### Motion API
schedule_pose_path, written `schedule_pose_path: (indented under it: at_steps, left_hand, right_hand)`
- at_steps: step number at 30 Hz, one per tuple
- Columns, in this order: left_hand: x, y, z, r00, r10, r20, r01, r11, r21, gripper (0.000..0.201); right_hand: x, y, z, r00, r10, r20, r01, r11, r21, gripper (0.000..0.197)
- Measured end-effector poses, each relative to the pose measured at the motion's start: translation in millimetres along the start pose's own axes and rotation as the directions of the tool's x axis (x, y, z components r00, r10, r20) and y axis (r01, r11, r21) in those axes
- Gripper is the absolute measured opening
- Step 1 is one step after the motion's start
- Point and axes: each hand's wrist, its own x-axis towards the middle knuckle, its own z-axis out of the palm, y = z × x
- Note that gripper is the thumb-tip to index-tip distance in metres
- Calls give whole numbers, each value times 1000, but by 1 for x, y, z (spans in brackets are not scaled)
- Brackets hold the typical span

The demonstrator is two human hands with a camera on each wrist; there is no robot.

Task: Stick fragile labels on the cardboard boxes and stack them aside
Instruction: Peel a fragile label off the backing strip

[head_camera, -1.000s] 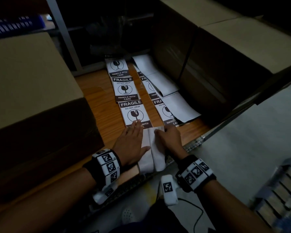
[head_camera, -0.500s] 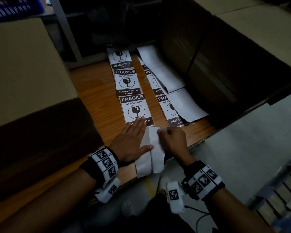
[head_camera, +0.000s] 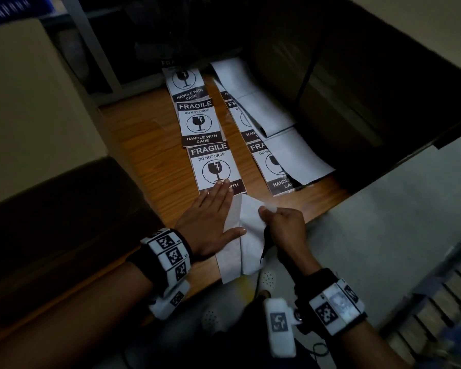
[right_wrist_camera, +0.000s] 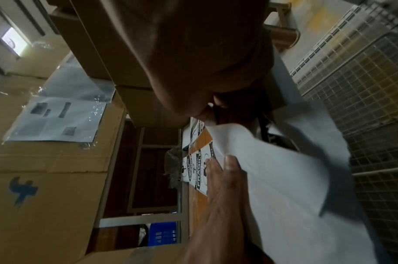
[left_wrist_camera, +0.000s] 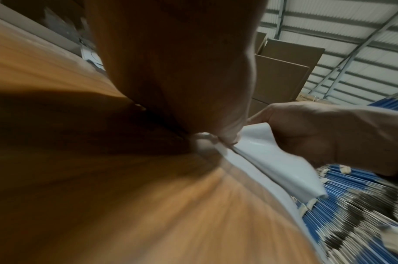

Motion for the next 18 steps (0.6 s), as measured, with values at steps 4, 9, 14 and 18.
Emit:
schedule_pose_path:
  at_steps: [4, 9, 14, 18]
  left_hand:
    - [2, -2, 1, 1000, 19, 2, -19, 1000, 7, 97]
    - [1, -1, -2, 999, 30, 28, -31, 999, 26, 96]
    - [0, 1, -7, 999, 16, 35, -18, 999, 46, 96]
    - [-7, 16, -11, 994, -109, -13, 109, 994, 15, 94]
  right_hand:
    - [-12, 2, 1, 1000, 23, -10, -21, 993, 117, 20]
    - [-22, -9, -19, 973, 35, 228, -75, 983, 166, 18]
    - [-17, -22, -53, 951, 45, 306, -95, 984, 150, 43]
    - [-10, -27, -38, 971, -12, 238, 18, 1000, -23, 39]
